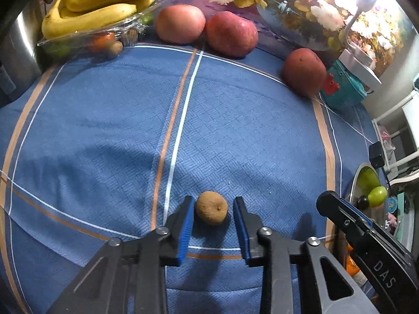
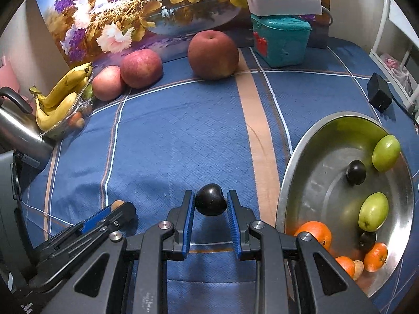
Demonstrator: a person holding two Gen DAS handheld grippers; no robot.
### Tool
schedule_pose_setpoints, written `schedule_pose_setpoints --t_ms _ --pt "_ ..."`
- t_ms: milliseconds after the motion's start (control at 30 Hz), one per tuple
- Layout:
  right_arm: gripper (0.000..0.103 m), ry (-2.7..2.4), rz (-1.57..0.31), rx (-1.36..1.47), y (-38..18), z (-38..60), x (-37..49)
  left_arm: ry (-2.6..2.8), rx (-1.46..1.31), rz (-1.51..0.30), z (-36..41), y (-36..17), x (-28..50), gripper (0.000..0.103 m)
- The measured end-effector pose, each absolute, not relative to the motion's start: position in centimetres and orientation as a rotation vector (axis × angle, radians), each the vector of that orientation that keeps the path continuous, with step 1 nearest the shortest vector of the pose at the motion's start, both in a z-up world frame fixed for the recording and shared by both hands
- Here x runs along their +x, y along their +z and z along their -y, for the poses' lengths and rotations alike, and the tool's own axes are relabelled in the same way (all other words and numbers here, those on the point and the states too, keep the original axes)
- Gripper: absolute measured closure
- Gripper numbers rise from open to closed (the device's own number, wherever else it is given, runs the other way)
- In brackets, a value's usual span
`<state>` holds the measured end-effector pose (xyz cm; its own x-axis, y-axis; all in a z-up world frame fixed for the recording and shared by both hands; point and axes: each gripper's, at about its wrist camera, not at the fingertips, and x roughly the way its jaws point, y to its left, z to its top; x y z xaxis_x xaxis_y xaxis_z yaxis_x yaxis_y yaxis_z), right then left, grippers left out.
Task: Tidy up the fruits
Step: 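Close the right tool on the dark plum while the left tool grasps the brown kiwi, then carry the plum with the right tool while the left tool carries the kiwi over the pan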
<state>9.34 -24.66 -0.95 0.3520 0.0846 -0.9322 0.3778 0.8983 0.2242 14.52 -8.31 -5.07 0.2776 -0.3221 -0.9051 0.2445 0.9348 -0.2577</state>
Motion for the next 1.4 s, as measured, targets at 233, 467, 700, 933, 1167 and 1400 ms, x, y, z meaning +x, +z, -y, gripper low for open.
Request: schedule_pose_setpoints --t_ms 233,467,700,933,1167,1400 --pt "0.077 -0.189 -1.203 0.434 -0.6 24.6 9.0 -0.378 -0.079 -1.230 8.2 -4.8 14.4 0.076" --pt "0.077 -0.191 -1.197 0.392 0.4 24.0 7.9 -0.376 -0.075 -1.196 7.7 -3.0 12.9 0.076" --pt "0.077 -0.183 -1.208 0.401 0.4 23.8 6.4 -0.387 -0.092 -1.210 6.9 -2.6 11.3 0.076" --pt "0.077 -0.163 -1.204 0.441 -0.8 24.1 6.7 -0.355 -0.129 -1.212 5.5 -2.3 11.3 0.076" --pt "0.077 -0.165 -1.235 0.398 -2.6 23.6 7.7 -0.347 -0.130 -1.226 5.4 -2.8 11.9 0.076" --pt "0.077 -0.156 -1.247 0.390 -3.2 23.3 8.1 -0.343 -0.127 -1.239 5.6 -3.5 12.2 0.076"
